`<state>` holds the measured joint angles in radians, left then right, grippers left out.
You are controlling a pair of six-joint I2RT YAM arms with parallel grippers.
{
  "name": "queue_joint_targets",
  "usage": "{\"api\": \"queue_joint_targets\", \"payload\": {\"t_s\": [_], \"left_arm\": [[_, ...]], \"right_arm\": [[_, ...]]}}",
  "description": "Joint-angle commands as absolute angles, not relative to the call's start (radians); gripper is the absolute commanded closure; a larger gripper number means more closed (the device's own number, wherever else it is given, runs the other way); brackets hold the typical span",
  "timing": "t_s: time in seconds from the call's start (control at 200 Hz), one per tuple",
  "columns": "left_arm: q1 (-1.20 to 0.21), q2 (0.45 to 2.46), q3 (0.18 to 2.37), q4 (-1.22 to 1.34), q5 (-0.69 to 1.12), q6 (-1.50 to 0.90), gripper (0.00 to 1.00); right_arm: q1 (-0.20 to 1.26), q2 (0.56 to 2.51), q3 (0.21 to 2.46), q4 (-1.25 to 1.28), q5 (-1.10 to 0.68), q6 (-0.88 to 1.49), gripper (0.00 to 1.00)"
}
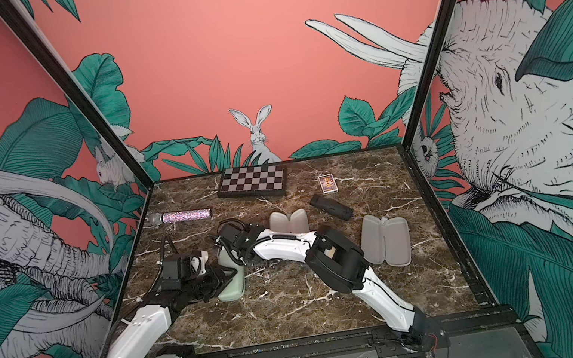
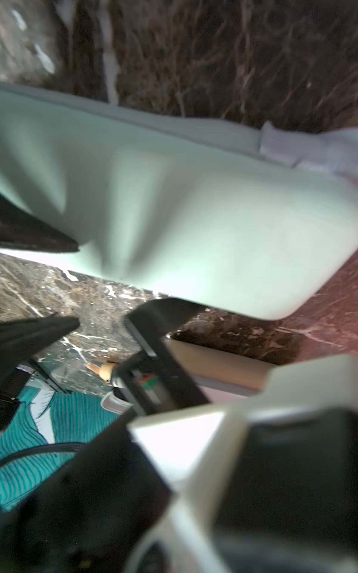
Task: Put umbrellas into zippered umbrella sleeves
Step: Adjust the umbrella sleeve at the center of the board.
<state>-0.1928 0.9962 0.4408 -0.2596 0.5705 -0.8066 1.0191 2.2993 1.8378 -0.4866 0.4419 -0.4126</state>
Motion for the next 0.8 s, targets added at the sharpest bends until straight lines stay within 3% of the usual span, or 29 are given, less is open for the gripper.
{"api": "queue_joint_targets", "payload": {"t_s": [0.0, 0.17, 0.23, 0.32, 0.405, 0.545, 0.68, 0.795], "left_arm": [[-0.175, 0.986, 0.568, -0.428, 0.567, -0.686, 0.56], [-0.092, 1.037, 0.727, -0.557, 0.481, -0.556, 0.47], [-0.070, 1.018, 0.752, -0.638, 0.365, -0.521, 0.44], [-0.048, 0.956, 0.711, -0.675, 0.259, -0.516, 0.38], [-0.038, 0.937, 0.627, -0.588, 0.327, -0.577, 0.37], [-0.040, 0.971, 0.484, -0.385, 0.467, -0.675, 0.43], [-0.041, 1.004, 0.393, -0.286, 0.505, -0.706, 0.47], [-0.048, 1.025, 0.345, -0.181, 0.536, -0.766, 0.56]], "right_arm": [[1.023, 2.239, 1.853, -0.562, 0.469, -0.379, 0.00], [1.028, 2.067, 1.771, -0.644, 0.320, -0.080, 0.00], [1.028, 2.014, 1.738, -0.650, 0.230, 0.047, 0.02], [1.031, 1.955, 1.684, -0.645, 0.058, 0.289, 0.05], [1.033, 1.932, 1.618, -0.580, -0.108, 0.529, 0.08], [1.059, 1.942, 1.536, -0.319, -0.259, 0.829, 0.05], [1.050, 2.053, 1.604, -0.339, -0.234, 0.927, 0.01], [1.025, 2.113, 1.589, -0.232, -0.289, 0.989, 0.02]]}}
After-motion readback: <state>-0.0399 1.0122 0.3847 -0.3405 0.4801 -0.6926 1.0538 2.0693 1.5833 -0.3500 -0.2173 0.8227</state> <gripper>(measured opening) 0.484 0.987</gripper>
